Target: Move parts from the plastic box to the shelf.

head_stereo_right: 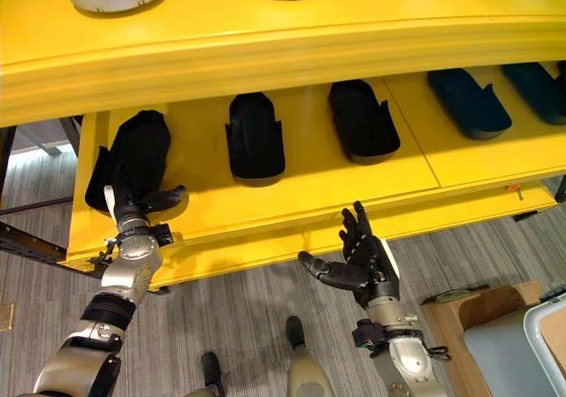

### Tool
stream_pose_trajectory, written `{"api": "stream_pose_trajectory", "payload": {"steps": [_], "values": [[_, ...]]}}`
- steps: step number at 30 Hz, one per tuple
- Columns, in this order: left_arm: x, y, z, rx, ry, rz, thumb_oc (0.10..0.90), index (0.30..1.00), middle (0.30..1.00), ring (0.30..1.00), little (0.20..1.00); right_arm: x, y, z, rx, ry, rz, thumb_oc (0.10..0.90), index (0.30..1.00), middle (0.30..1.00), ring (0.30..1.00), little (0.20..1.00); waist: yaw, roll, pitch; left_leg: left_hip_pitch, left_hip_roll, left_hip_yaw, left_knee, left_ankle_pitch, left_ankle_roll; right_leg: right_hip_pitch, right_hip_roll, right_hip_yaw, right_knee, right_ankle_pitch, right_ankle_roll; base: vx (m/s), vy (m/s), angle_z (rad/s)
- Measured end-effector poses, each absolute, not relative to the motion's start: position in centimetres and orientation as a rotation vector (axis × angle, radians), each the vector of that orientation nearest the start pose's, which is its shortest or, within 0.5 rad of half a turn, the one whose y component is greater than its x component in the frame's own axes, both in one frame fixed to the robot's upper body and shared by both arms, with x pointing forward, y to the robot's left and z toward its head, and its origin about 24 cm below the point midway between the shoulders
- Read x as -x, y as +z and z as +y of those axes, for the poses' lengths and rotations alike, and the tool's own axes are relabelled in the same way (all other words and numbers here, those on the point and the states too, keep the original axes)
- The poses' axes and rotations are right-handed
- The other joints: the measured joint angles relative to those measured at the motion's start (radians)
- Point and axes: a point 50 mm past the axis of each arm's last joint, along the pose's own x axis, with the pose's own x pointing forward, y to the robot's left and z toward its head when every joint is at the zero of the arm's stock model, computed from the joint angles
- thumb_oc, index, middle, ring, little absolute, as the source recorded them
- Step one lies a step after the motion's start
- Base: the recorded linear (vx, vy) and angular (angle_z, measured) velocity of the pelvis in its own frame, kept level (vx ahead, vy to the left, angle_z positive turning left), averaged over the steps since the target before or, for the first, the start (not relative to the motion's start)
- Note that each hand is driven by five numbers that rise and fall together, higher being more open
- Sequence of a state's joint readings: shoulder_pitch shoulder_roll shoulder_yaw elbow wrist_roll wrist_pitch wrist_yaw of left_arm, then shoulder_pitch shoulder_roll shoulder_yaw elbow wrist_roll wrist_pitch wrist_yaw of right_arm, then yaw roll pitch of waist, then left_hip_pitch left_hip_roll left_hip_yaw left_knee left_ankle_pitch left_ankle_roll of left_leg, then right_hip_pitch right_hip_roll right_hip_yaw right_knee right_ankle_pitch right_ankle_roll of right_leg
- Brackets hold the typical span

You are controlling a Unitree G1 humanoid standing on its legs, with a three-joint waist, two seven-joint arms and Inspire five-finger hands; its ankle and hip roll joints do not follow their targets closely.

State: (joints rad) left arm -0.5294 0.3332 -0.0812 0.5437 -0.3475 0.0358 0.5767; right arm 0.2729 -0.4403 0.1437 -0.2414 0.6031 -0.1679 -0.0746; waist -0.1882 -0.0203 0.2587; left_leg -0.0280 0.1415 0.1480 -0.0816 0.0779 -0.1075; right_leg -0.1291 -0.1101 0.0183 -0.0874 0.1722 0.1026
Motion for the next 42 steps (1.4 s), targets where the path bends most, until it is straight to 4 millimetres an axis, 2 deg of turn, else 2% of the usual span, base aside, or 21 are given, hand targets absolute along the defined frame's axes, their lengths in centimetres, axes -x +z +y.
{"api": "stream_pose_trajectory", "payload": {"steps": [20, 30, 36, 42], "values": [[-34.4, 8.9, 21.3, 0.06, 0.512, 0.025, 0.9, 1.0, 1.0, 1.0, 1.0, -19.9, 5.7, -19.8, -0.243, 0.052, -0.045, 0.9, 1.0, 1.0, 1.0, 1.0, 0.003, 0.001, 0.0, -0.003, 0.0, -0.004, 0.0, 0.001, 0.001, 0.0, -0.001, -0.003, 0.0, 0.0, 0.0, 0.0, 0.0, 0.0], [-34.1, 13.7, 19.7, 0.125, 0.431, -0.197, 0.9, 1.0, 1.0, 1.0, 1.0, -19.9, 5.8, -19.9, -0.235, 0.053, -0.047, 0.9, 1.0, 1.0, 1.0, 1.0, 0.013, 0.007, 0.001, -0.004, 0.0, -0.008, 0.0, 0.001, 0.001, -0.001, -0.001, -0.004, 0.0, -0.001, 0.0, 0.0, 0.0, 0.0], [-33.6, 15.2, 19.8, 0.127, 0.42, -0.268, 0.9, 1.0, 1.0, 1.0, 1.0, -20.0, 5.9, -20.0, -0.228, 0.054, -0.048, 0.9, 1.0, 1.0, 1.0, 1.0, 0.025, 0.011, 0.002, -0.007, 0.0, -0.008, 0.0, 0.0, 0.002, -0.003, -0.001, -0.004, 0.0, -0.002, 0.001, 0.0, 0.0, 0.0], [-32.7, 16.8, 21.3, 0.03, 0.429, -0.353, 0.9, 1.0, 1.0, 1.0, 1.0, -20.1, 6.0, -20.2, -0.222, 0.053, -0.054, 0.9, 1.0, 1.0, 1.0, 1.0, 0.028, 0.012, 0.002, -0.009, -0.001, -0.009, 0.0, -0.001, 0.003, -0.003, -0.001, -0.005, 0.0, -0.003, 0.001, 0.0, 0.0, 0.0]]}}
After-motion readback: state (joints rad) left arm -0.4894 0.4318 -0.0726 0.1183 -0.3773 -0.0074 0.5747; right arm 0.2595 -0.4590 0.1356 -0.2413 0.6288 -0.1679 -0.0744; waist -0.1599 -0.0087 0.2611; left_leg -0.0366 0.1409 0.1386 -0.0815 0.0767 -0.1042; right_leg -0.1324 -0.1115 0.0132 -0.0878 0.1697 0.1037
